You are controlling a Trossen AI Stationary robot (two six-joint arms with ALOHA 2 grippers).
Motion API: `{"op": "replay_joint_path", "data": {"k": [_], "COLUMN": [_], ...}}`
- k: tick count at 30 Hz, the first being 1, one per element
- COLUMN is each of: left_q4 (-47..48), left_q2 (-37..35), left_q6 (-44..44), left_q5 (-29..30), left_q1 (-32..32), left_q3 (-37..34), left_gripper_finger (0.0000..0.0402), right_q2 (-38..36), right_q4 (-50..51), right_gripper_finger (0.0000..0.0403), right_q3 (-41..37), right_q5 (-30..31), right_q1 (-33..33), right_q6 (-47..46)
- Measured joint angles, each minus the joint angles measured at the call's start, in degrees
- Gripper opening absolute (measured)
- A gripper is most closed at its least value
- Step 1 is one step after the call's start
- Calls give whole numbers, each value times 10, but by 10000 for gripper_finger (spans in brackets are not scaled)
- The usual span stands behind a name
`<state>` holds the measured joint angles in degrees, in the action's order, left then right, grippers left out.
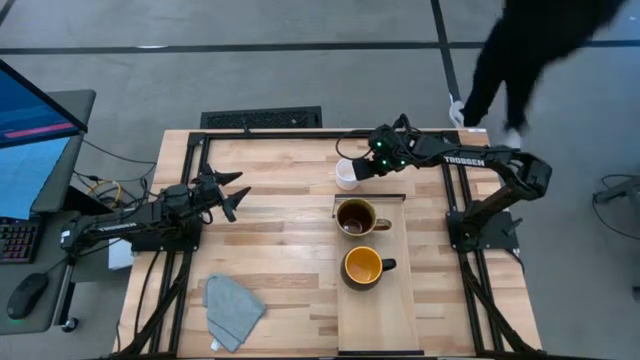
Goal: Stack small to large cups/mugs on shelf
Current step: Put the white mug on the shelf
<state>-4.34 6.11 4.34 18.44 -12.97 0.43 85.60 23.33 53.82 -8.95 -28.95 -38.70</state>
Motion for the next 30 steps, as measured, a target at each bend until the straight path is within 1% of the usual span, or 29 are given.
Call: {"op": "replay_joint_path", "data": {"k": [4, 12, 15, 18, 26, 30], "left_q4": [0, 0, 0, 0, 0, 0], "left_q2": [0, 0, 0, 0, 0, 0], "left_q6": [0, 0, 0, 0, 11, 13], "left_q5": [0, 0, 0, 0, 0, 0], "left_q1": [0, 0, 0, 0, 0, 0], "left_q3": [0, 0, 0, 0, 0, 0], "left_gripper_finger": [261, 261, 261, 261, 261, 261], "right_q2": [0, 0, 0, 0, 0, 0], "right_q4": [0, -1, -3, -7, -43, -32], "right_gripper_finger": [135, 218, 238, 245, 245, 245], "right_q3": [0, 0, 0, 0, 0, 0], "right_q5": [0, 0, 0, 0, 0, 7], "right_q1": [0, 1, 1, 1, 9, 9], "right_q6": [-12, -17, -18, -18, -20, -52]}}
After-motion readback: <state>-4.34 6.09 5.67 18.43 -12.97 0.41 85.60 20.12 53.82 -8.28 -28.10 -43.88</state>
